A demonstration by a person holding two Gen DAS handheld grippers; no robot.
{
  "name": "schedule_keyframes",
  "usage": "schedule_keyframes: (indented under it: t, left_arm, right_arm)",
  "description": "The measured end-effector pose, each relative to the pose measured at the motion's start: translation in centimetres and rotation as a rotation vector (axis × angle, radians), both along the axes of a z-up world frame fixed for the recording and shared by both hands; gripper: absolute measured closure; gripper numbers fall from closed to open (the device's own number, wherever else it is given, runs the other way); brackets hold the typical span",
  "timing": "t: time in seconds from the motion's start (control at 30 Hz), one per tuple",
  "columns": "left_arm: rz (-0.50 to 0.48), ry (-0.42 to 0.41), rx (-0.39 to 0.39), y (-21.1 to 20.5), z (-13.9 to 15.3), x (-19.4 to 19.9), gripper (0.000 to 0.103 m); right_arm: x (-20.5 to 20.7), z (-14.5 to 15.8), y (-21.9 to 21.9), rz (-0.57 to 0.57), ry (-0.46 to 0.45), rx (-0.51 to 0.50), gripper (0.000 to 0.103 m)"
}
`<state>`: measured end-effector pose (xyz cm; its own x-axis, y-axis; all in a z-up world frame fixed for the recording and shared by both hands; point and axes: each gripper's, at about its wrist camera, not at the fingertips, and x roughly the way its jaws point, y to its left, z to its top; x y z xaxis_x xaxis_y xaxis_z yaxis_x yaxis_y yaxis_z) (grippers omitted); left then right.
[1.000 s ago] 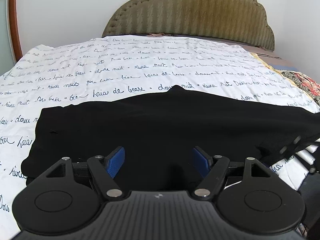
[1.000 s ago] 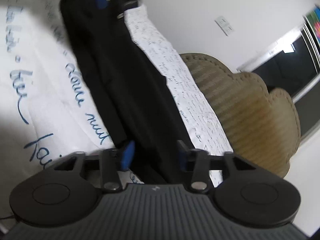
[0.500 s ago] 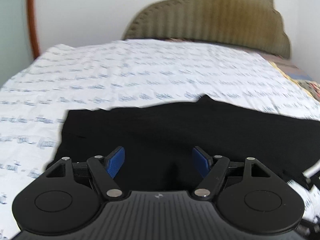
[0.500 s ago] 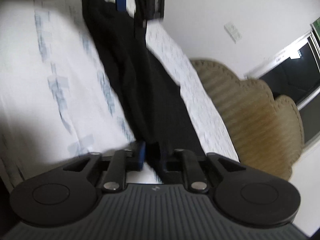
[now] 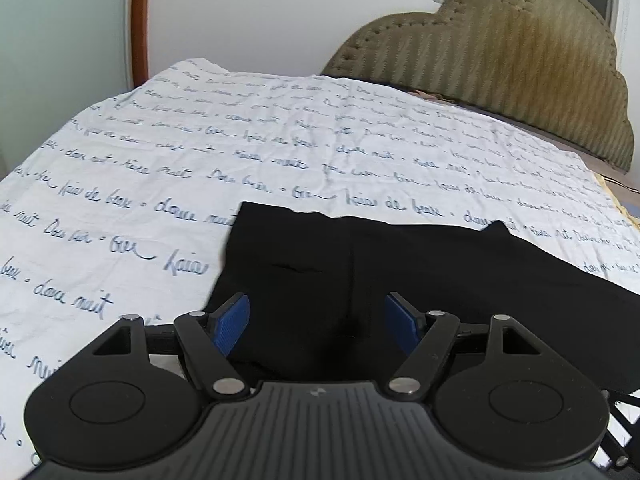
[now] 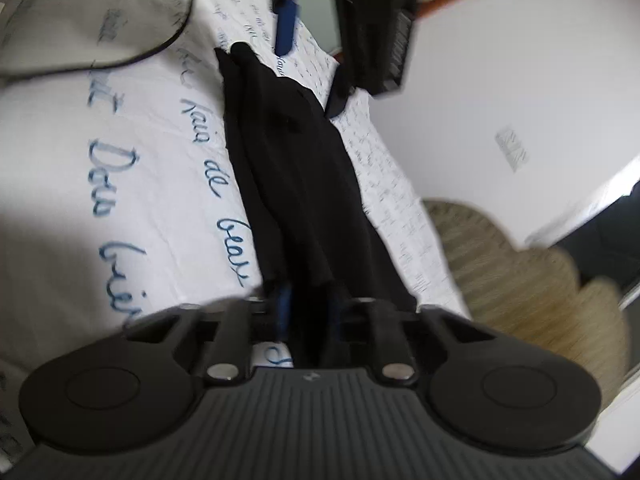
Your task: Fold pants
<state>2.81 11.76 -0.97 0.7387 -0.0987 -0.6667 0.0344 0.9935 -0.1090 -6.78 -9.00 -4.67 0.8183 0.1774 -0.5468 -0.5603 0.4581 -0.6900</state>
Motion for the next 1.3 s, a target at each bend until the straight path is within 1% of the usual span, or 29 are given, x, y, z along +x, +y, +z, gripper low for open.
schedule_keyframes:
  t: [0.03, 0.07, 0.17, 0.23, 0.27, 0.33, 0.4, 0.47, 0.53, 0.57, 0.6, 0.63, 0.67, 0.7, 0.73, 0.8, 0.87, 0.9, 0.93, 1.0, 1.03, 1.07, 1.1, 1.13, 1.2, 1.23, 1.3]
  left_arm:
    - [0.008, -0.003, 0.001, 0.3, 0.0, 0.0, 0.029]
    - [0.016, -0.005, 0.002, 0.6, 0.0, 0.1, 0.029]
    - [0.036, -0.002, -0.006, 1.6, 0.0, 0.4, 0.029]
    - [0.031, 0.012, -0.02, 2.0, -0.2, 0.5, 0.029]
    - [0.017, 0.021, -0.025, 2.0, -0.3, 0.6, 0.029]
    - [-0.019, 0.024, -0.016, 1.6, -0.4, 0.3, 0.029]
    - [-0.054, 0.014, 0.0, 0.9, -0.3, -0.2, 0.029]
    - [-0.114, -0.009, 0.004, 0.0, 0.0, -0.6, 0.029]
    - [-0.171, -0.041, 0.036, -1.3, 0.1, -0.9, 0.029]
    - [-0.197, -0.045, 0.07, -1.9, -0.2, -0.9, 0.029]
    - [-0.219, -0.025, 0.118, -2.6, -0.8, -0.8, 0.029]
    - [-0.224, 0.011, 0.162, -3.1, -1.6, -0.5, 0.029]
    - [-0.222, 0.052, 0.201, -3.3, -2.5, -0.2, 0.029]
    - [-0.224, 0.078, 0.226, -3.4, -3.3, -0.1, 0.029]
    - [-0.231, 0.081, 0.232, -3.2, -3.7, -0.3, 0.029]
    - [-0.249, 0.07, 0.242, -2.7, -3.8, -1.0, 0.029]
    - [-0.243, 0.065, 0.286, -2.9, -3.1, -1.4, 0.029]
    - [-0.24, 0.05, 0.3, -3.1, -2.5, -1.4, 0.029]
    - [-0.243, 0.023, 0.309, -3.5, -1.8, -1.3, 0.029]
    - [-0.262, -0.035, 0.3, -4.7, -0.4, -0.6, 0.029]
    - [-0.275, -0.051, 0.289, -5.5, 0.1, 0.0, 0.027]
    - [-0.292, -0.052, 0.278, -6.6, 0.4, 0.7, 0.026]
    - [-0.317, -0.053, 0.265, -7.8, 0.8, 1.5, 0.026]
    - [-0.354, -0.058, 0.251, -9.1, 0.9, 2.3, 0.026]
    - [-0.423, -0.057, 0.241, -11.8, 0.9, 4.0, 0.026]
    - [-0.455, -0.053, 0.242, -13.2, 0.7, 4.9, 0.026]
    - [-0.513, -0.029, 0.226, -15.9, 0.1, 6.8, 0.026]
  right_arm:
    - [0.1, 0.2, 0.0, -0.006, 0.016, 0.023, 0.091]
    - [0.1, 0.4, -0.1, -0.003, 0.02, 0.032, 0.098]
    - [-0.4, 1.5, -0.7, 0.032, 0.072, 0.089, 0.098]
    - [-0.6, 1.3, -0.8, 0.044, 0.083, 0.064, 0.099]
    - [-0.6, 1.0, -0.9, 0.043, 0.09, 0.052, 0.099]
    - [-0.9, 1.3, -0.8, 0.056, 0.11, 0.062, 0.1]
    - [-1.0, 2.3, -0.9, 0.069, 0.128, 0.113, 0.096]
    - [-0.9, 2.8, -0.7, 0.076, 0.11, 0.149, 0.095]
    - [-0.9, 3.1, -0.2, 0.067, 0.111, 0.201, 0.094]
    - [-0.5, 3.3, -0.2, 0.051, 0.105, 0.237, 0.089]
    - [0.1, 3.5, -0.2, 0.029, 0.105, 0.271, 0.085]
    - [0.8, 3.5, -0.4, -0.006, 0.107, 0.307, 0.074]
    - [1.6, 3.3, -0.6, -0.055, 0.113, 0.337, 0.066]
    - [2.3, 3.0, -0.9, -0.093, 0.137, 0.355, 0.066]
    - [2.7, 2.7, -1.2, -0.12, 0.173, 0.367, 0.066]
    - [2.9, 2.1, -1.7, -0.139, 0.259, 0.377, 0.066]
    - [2.1, 2.1, -2.4, -0.123, 0.268, 0.377, 0.066]
    - [1.9, 2.5, -3.1, -0.12, 0.284, 0.412, 0.066]
    - [2.0, 3.2, -4.0, -0.131, 0.295, 0.471, 0.065]
    - [2.5, 4.5, -6.3, -0.191, 0.276, 0.592, 0.061]
    - [3.0, 4.8, -7.4, -0.237, 0.255, 0.635, 0.057]
    - [3.6, 4.7, -8.4, -0.288, 0.24, 0.661, 0.056]
    - [4.1, 4.5, -9.3, -0.341, 0.242, 0.676, 0.056]
    - [4.6, 4.0, -10.1, -0.385, 0.268, 0.685, 0.056]
    - [5.0, 2.9, -11.2, -0.423, 0.353, 0.686, 0.055]
    - [4.6, 2.6, -11.6, -0.423, 0.347, 0.697, 0.054]
    - [3.6, 2.8, -12.1, -0.413, 0.326, 0.73, 0.043]
